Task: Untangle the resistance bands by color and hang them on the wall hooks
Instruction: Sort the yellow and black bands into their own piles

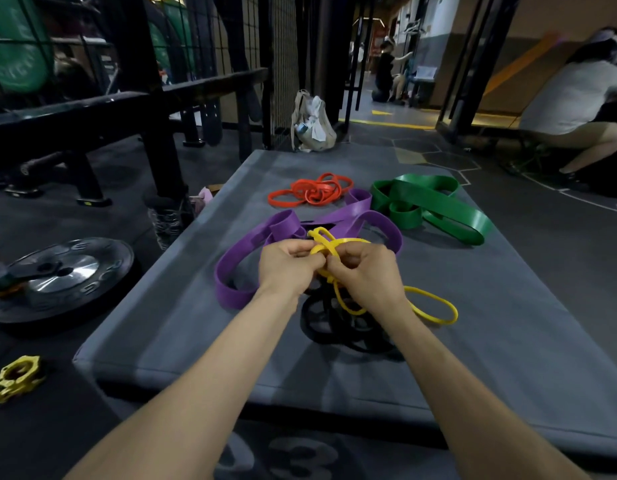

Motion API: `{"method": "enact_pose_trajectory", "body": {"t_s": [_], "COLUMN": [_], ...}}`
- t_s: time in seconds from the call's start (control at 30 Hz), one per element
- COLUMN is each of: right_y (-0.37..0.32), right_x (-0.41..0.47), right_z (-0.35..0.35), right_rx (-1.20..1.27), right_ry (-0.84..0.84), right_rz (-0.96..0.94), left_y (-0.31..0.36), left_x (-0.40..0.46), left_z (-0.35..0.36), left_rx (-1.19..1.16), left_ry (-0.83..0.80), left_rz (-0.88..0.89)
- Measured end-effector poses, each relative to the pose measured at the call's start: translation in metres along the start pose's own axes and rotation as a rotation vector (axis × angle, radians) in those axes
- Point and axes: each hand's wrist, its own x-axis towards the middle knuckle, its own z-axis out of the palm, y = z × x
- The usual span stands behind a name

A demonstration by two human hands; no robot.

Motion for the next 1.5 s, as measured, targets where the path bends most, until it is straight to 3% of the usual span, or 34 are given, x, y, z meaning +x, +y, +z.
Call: {"method": "enact_pose_trajectory", "body": {"t_s": [0.1, 0.2, 0.3, 0.4, 0.5, 0.67, 0.83, 1.03, 1.37, 1.5], "right_y": [0.004, 0.014, 0.020, 0.027, 0.043, 0.055, 0.057, 0.054, 0.037, 0.040], "right_x": [0.009, 0.019, 0.021, 0.024, 0.027, 0.030, 0.032, 0.026, 0.025, 0.026], "right_z": [-0.004, -0.018, -0.022, -0.026, -0.038, -0.033, -0.033, -0.032, -0.020, -0.026], "right_rx": [-0.083, -0.101, -0.181, -0.290, -0.295, -0.141, -0.008, 0.013, 0.077, 0.110], "right_ry": [0.115, 0.103, 0.100, 0.176, 0.259, 0.300, 0.406, 0.382, 0.259, 0.243], "right_rz": [0.011, 0.044, 0.085, 0.149, 0.288, 0.397, 0.445, 0.479, 0.359, 0.369], "left_y": [-0.003, -0.003, 0.006, 0.014, 0.013, 0.010, 0.018, 0.016, -0.027, -0.037], "left_x": [0.009, 0.010, 0.005, 0.010, 0.020, 0.021, 0.012, 0.012, -0.010, 0.002], "left_z": [-0.015, -0.031, -0.038, -0.054, -0.081, -0.098, -0.098, -0.109, -0.023, -0.019], "left_rx": [0.056, 0.122, -0.026, -0.153, -0.114, 0.189, 0.656, 0.921, 1.470, 1.362], "left_ry": [0.024, -0.055, -0.113, 0.013, 0.164, 0.278, 0.357, 0.415, -0.120, -0.180], "left_rz": [0.027, -0.061, -0.174, -0.223, -0.224, -0.168, -0.021, 0.081, 0.461, 0.335]}}
